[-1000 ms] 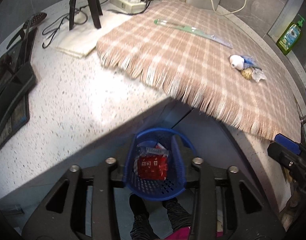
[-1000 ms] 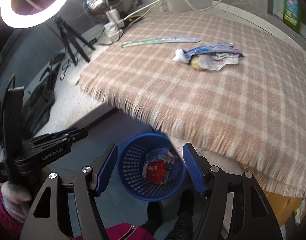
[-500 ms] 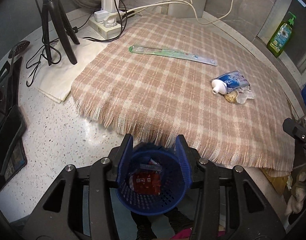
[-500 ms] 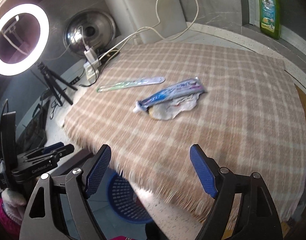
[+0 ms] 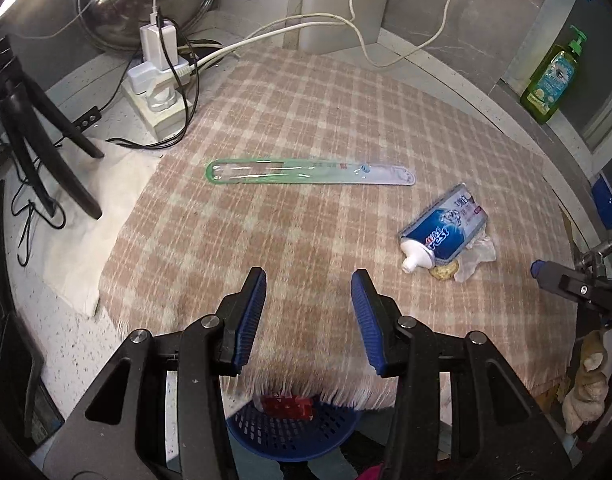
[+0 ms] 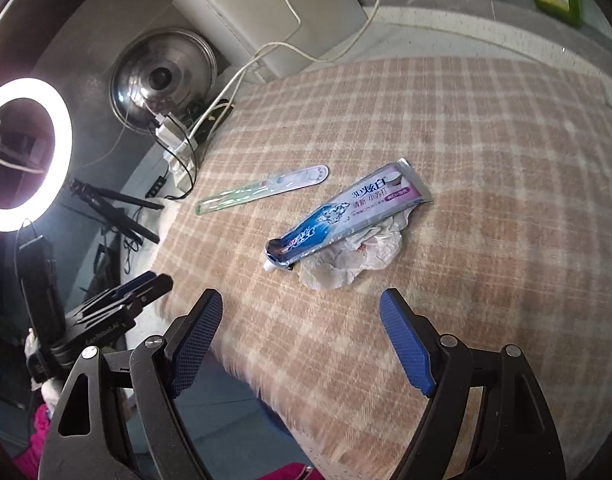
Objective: Collect trash
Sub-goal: 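Raise both tools back over the counter toward the toothpaste tube, then grasp the green toothbrush case with the left tool while the right tool grasps the toothpaste tube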
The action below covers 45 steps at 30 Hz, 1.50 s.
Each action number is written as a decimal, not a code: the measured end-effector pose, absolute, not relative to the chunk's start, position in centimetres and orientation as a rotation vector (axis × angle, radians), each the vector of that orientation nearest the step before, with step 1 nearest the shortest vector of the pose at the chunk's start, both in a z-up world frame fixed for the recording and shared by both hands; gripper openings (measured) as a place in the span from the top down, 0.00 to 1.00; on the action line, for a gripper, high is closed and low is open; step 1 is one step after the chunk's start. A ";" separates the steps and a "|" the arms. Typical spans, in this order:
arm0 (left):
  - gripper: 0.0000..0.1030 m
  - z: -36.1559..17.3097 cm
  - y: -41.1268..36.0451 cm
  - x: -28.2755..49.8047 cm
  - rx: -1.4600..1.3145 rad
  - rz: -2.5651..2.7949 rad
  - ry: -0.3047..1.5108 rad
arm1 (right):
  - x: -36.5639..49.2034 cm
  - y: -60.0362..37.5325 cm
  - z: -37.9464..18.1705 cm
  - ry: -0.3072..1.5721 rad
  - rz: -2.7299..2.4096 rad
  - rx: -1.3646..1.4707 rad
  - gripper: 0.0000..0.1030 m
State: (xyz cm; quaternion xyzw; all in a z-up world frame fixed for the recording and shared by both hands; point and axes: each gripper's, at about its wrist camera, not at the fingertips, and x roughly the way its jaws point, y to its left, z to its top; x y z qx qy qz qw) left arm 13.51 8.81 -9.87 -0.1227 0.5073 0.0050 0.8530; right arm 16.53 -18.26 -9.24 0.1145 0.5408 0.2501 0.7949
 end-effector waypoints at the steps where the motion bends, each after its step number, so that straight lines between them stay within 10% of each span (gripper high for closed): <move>1: 0.56 -9.9 9.0 14.4 -0.263 0.007 1.076 | 16.9 -18.3 -9.4 1.170 0.539 0.255 0.22; 22: 0.56 -13.9 11.0 28.4 -0.389 -0.035 1.211 | 19.7 -19.2 -11.9 1.302 0.589 0.376 0.52; 40: 0.55 -17.0 13.5 28.0 -0.495 -0.050 1.291 | 22.1 -18.7 -13.1 1.341 0.613 0.394 0.53; 45: 0.36 -16.3 11.1 26.2 -0.381 -0.090 1.291 | 23.1 -18.2 -13.7 1.349 0.612 0.429 0.59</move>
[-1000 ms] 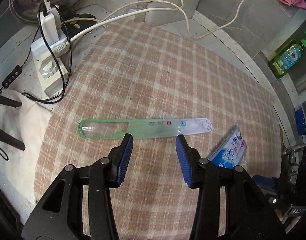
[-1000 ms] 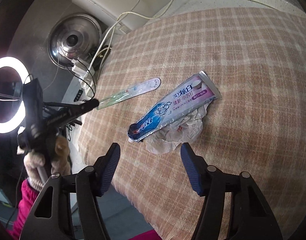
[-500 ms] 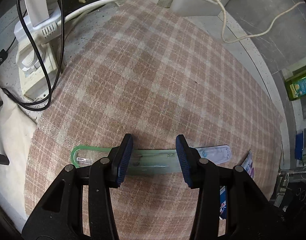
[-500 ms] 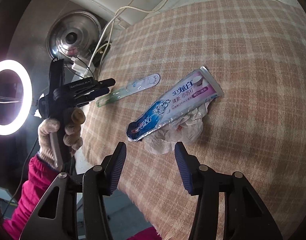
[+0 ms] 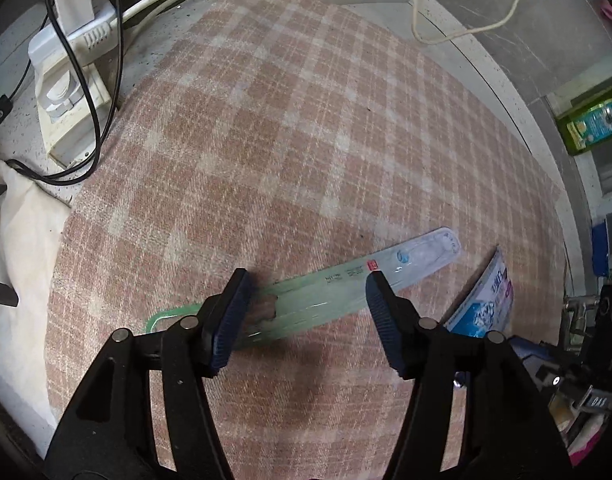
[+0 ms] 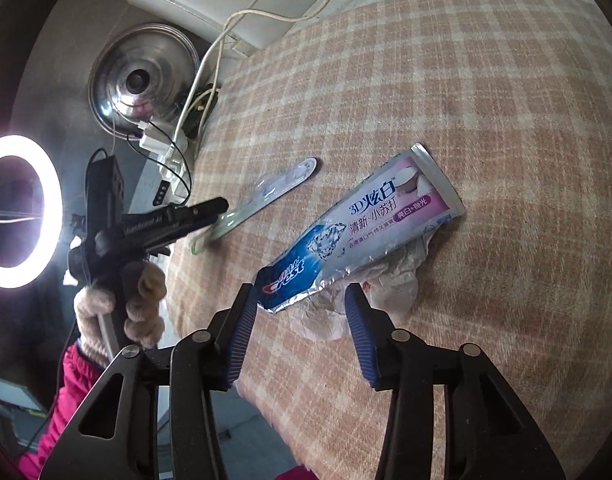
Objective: Collect trash
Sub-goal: 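Grasp the green toothbrush case with the left tool while the right tool grasps the toothpaste tube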
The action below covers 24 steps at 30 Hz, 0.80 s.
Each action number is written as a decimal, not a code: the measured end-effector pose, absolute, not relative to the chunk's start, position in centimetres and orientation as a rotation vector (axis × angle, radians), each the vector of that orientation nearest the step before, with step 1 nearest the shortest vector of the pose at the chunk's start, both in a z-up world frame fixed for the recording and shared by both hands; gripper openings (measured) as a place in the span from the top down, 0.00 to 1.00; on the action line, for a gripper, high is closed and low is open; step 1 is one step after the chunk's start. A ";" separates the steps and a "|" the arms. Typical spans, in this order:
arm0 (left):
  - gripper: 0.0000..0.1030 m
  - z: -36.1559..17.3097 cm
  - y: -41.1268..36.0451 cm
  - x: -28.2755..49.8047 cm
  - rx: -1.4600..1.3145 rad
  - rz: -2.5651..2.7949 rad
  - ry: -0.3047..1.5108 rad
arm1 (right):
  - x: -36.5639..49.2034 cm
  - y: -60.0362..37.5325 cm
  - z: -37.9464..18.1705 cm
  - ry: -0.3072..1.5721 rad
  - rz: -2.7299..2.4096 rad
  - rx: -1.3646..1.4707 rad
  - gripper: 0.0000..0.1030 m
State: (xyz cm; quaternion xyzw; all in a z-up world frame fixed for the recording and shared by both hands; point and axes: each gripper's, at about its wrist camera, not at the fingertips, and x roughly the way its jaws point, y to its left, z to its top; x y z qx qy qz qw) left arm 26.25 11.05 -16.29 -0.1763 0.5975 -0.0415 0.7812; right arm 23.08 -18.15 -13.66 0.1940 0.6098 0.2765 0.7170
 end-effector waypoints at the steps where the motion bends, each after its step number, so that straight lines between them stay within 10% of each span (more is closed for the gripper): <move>1: 0.29 -16.1 10.4 26.1 -0.338 -0.098 1.288 | 23.3 -17.9 -13.8 1.354 0.610 0.440 0.59; 24: 0.29 -17.5 6.1 27.1 -0.055 -0.020 1.283 | 25.8 -18.1 -16.5 1.464 0.530 0.579 0.64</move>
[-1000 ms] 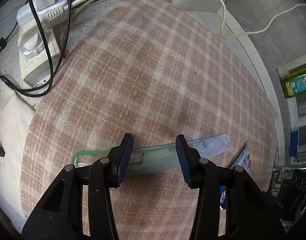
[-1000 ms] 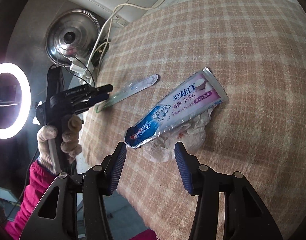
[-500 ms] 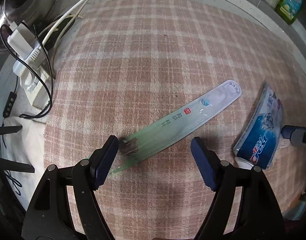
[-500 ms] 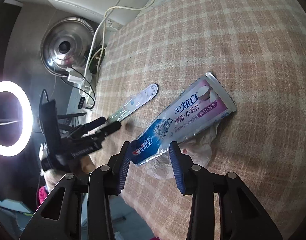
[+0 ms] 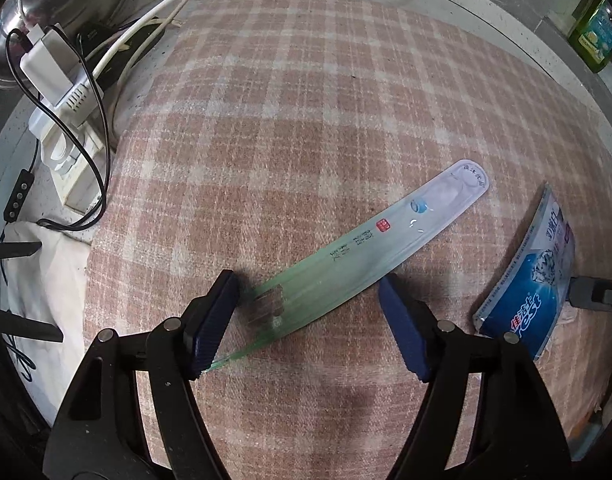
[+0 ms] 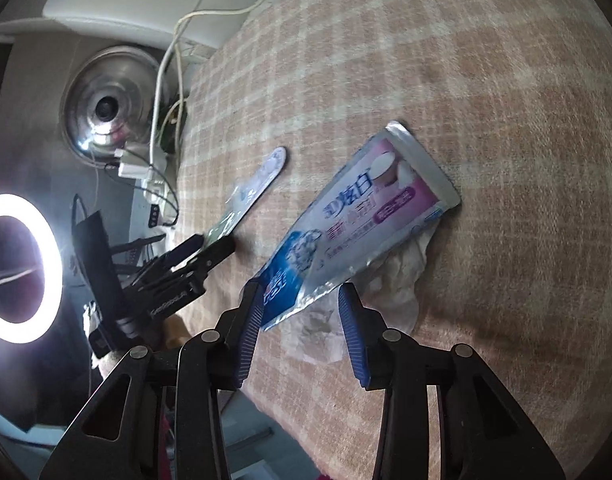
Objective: Collect trash
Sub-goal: 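Grasp the green toothbrush case with the left tool while the right tool grasps the toothpaste tube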
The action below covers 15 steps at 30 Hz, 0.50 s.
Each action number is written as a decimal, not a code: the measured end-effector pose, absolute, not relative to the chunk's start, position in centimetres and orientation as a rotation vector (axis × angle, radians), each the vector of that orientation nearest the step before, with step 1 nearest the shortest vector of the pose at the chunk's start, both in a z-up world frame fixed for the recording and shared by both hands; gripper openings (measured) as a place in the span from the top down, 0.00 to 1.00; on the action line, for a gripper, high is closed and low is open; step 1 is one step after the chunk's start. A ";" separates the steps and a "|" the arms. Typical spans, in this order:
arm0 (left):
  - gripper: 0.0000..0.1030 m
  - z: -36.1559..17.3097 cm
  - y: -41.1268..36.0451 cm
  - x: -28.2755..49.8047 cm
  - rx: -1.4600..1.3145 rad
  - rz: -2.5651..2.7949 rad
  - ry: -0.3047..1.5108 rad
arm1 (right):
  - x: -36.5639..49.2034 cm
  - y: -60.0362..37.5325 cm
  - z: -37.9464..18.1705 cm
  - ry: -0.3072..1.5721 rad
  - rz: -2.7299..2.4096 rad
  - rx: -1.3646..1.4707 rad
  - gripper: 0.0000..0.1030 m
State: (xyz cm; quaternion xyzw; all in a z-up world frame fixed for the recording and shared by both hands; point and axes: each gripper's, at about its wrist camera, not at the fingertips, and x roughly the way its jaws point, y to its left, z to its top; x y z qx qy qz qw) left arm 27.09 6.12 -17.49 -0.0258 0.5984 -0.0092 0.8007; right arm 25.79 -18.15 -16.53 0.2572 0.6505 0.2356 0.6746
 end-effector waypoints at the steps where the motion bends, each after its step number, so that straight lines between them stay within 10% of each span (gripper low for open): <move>1: 0.31 -17.4 6.1 27.2 -0.060 -0.019 1.282 | 26.0 -18.3 -16.7 1.463 0.517 0.585 0.64; 15: 0.37 -17.2 5.9 26.6 -0.012 -0.029 1.286 | 28.7 -15.4 -16.0 1.404 0.522 0.491 0.72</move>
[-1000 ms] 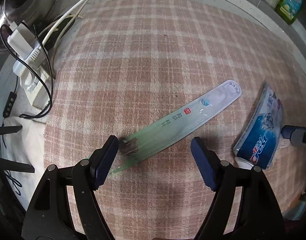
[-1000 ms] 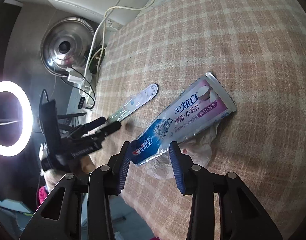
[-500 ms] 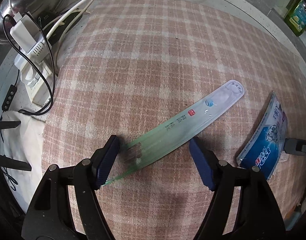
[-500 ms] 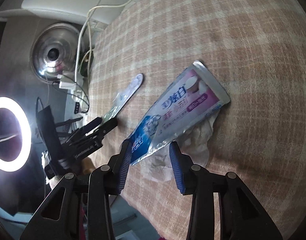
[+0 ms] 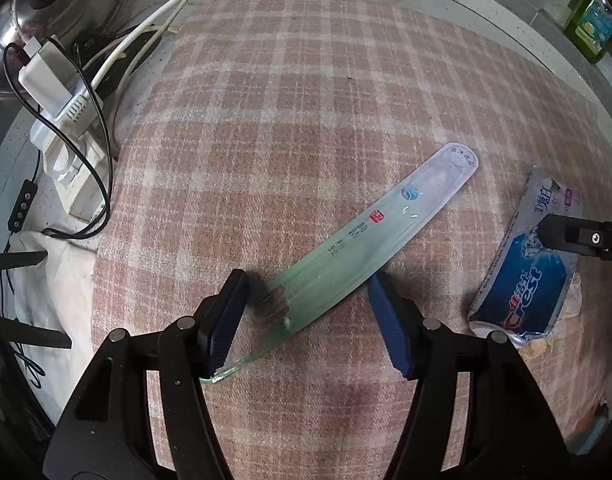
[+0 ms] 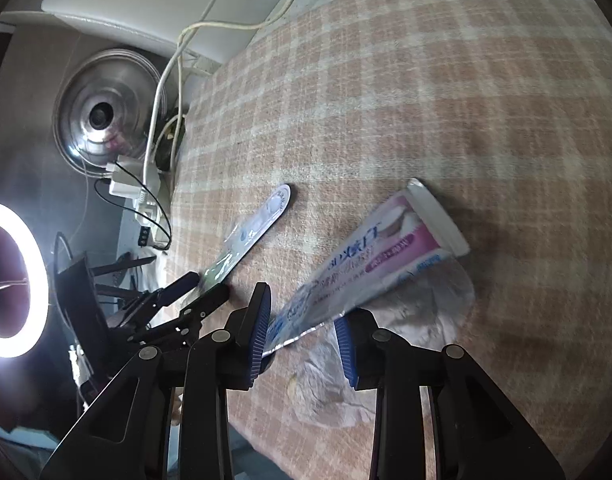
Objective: Collect trash
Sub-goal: 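Grasp the green toothbrush case with the left tool while the right tool grasps the toothpaste tube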
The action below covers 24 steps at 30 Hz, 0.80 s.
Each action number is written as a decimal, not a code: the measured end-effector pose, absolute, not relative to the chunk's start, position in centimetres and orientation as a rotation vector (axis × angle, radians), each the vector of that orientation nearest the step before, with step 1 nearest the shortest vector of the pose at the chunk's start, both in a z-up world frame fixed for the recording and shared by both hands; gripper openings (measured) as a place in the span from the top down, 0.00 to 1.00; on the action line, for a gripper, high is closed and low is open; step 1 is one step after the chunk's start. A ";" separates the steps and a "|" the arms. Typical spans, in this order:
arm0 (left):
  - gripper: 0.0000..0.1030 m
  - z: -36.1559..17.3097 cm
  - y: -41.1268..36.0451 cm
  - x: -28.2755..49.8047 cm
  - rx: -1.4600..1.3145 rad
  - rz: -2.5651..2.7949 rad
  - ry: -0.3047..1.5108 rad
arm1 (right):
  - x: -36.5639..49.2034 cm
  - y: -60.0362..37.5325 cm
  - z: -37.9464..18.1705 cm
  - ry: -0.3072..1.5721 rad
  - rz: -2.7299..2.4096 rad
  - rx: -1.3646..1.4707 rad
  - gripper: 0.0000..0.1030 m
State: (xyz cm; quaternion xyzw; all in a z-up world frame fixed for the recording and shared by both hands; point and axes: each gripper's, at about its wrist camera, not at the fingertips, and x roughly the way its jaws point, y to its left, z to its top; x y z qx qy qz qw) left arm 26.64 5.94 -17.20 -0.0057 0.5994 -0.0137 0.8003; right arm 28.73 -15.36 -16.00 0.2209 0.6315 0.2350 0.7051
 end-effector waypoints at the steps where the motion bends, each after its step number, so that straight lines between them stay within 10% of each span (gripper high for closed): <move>1: 0.35 -17.3 5.9 26.8 -0.008 -0.028 1.281 | 28.8 -15.1 -16.2 1.405 0.520 0.479 0.72; 13: 0.61 -16.5 7.1 28.5 -0.178 -0.059 1.303 | 29.5 -13.7 -16.3 1.383 0.542 0.406 0.91; 24: 0.49 -17.0 5.0 30.2 -0.056 -0.026 1.316 | 29.9 -14.6 -15.7 1.356 0.528 0.364 0.93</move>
